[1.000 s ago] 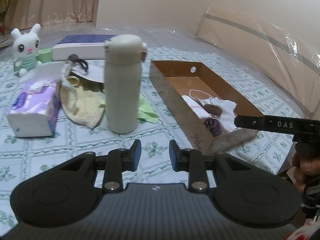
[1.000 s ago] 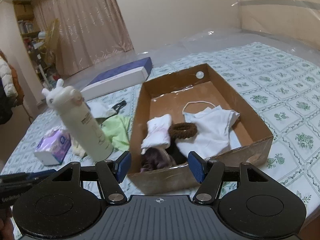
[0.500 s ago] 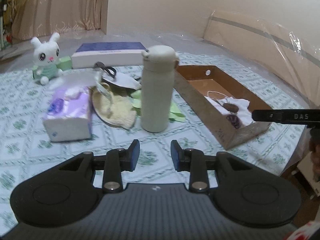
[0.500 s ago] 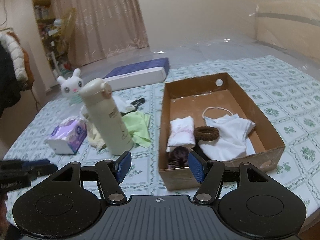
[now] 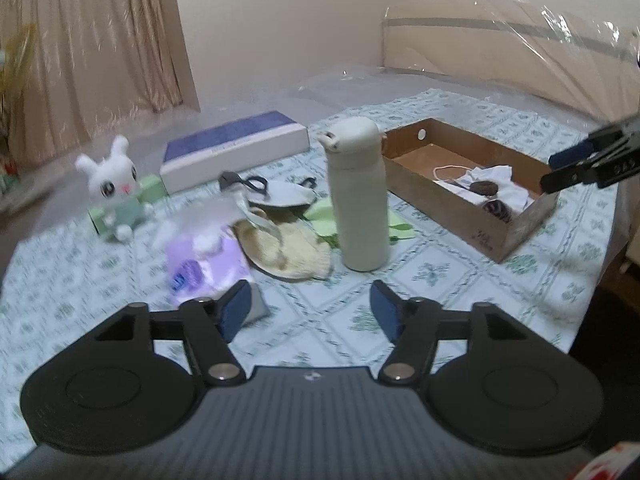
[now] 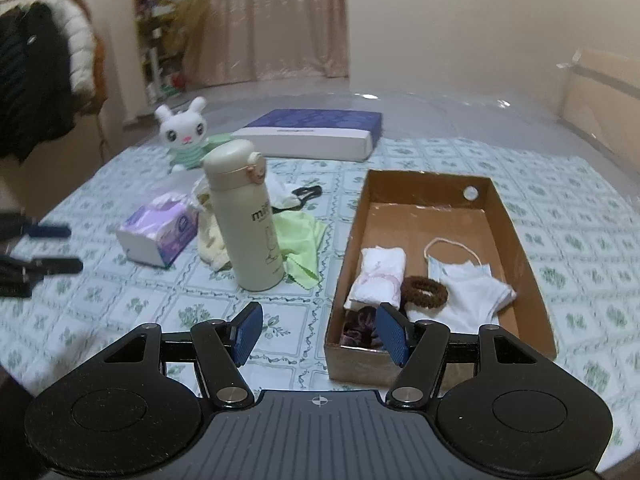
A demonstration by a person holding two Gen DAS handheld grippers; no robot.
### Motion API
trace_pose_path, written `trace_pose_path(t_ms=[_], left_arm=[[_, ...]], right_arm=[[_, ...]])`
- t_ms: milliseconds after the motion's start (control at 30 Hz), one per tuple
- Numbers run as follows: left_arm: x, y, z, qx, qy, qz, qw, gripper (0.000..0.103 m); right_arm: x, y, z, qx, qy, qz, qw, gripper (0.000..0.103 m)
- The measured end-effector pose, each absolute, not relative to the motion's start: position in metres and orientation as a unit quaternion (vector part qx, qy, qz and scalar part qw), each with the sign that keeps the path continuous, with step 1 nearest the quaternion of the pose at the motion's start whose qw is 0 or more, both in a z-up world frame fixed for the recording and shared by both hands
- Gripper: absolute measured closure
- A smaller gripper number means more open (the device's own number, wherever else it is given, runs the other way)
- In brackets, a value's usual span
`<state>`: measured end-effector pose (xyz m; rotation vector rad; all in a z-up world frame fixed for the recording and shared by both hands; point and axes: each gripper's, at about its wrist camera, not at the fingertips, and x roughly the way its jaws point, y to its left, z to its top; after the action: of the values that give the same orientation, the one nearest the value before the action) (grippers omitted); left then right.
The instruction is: Organize soft objects
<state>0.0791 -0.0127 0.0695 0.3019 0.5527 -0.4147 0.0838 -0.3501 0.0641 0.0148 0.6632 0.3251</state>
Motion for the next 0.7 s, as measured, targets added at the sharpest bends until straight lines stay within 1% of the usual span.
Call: trace_pose_path(t_ms=[67,133,267,333,700], left_arm=[[0.083,-0.008,0.072,0.164,0.265,-0.199,0.929,0.033],[0.088,-0.003,0.075,0.180,0.260,-0.198,0.928,0.027],[0.105,0.009,0.083,0.213,0.247,-0.205,0.923,0.022],[0.117,0.016,0.087,0.231,0.244,-0.213,0.917,0.017],[0.210,0.038,0.093,0.381,0.251,-0.268,0.849,0.016]], right_arm=[[0.085,-0.350,0.067,-0.010,0.325,0.173,0.930,0.040],[0.089,-0.350,0.070,-0.027,0.327,0.190,0.925,0.040],[0.106,-0.352,0.076,-0.073,0.335,0.214,0.915,0.040],[0.119,-0.356,0.079,-0.091,0.342,0.225,0.908,0.040],[0.240,-0.363,0.109,-0.161,0.392,0.283,0.860,0.040]])
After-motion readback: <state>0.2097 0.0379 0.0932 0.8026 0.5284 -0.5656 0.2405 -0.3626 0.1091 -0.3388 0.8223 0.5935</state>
